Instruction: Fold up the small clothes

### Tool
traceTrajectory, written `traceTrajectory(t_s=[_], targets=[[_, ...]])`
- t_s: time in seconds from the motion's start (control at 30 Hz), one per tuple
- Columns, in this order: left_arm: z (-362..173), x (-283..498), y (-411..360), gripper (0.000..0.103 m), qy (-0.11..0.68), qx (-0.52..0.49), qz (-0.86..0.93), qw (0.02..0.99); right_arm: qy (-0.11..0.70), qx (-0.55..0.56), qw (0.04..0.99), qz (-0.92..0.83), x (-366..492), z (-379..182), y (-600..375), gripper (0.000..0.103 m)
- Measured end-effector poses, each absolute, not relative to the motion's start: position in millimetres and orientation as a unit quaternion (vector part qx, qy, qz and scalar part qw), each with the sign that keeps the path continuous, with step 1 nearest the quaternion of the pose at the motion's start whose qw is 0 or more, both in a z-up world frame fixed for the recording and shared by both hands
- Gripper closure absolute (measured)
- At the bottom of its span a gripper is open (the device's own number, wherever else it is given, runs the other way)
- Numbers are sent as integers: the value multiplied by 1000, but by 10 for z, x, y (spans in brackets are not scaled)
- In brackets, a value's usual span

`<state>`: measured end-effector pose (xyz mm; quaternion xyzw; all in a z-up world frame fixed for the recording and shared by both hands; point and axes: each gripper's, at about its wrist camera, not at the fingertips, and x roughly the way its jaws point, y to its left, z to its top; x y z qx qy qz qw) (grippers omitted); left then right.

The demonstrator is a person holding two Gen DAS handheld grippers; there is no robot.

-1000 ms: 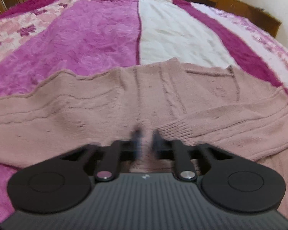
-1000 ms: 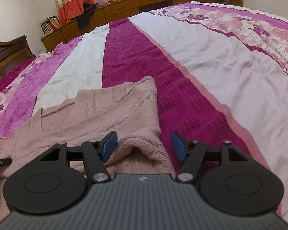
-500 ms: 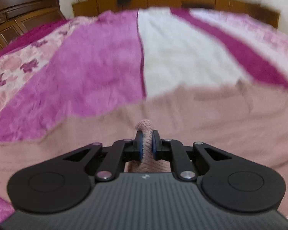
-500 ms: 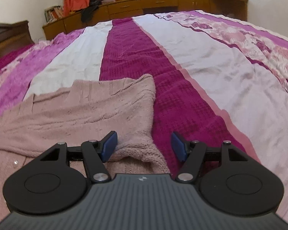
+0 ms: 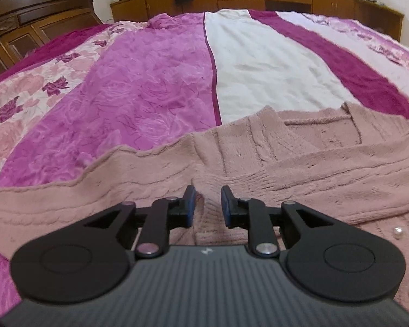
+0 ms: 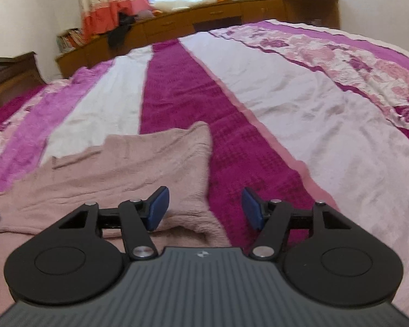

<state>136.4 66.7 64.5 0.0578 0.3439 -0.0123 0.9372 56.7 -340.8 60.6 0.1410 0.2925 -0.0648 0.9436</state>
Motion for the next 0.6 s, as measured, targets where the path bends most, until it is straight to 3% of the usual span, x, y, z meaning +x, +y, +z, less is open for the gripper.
traceTrajectory(t_s=[0.07,0.1,0.13,0.17,0.5,0.6], targets=[[661,1316,669,79,340,53,-13,939,298,129,944,-54,569,601,-3356,42],[663,1303,667,79,340,50,-13,939,305,120,944,-45,586,579,-3331,51],[659,1300,666,79,341,46,-13,939,311,117,942,-42,595,556,-3317,70],[654,1301,664,79,342,43,-13,939,315,118,941,-44,602,527,-3313,73],[443,1323,696,76,368,76,23,926,319,104,939,-74,645,380,-3422,71],[520,1262,734,75,365,73,29,928,313,133,938,-69,617,424,-3483,55]])
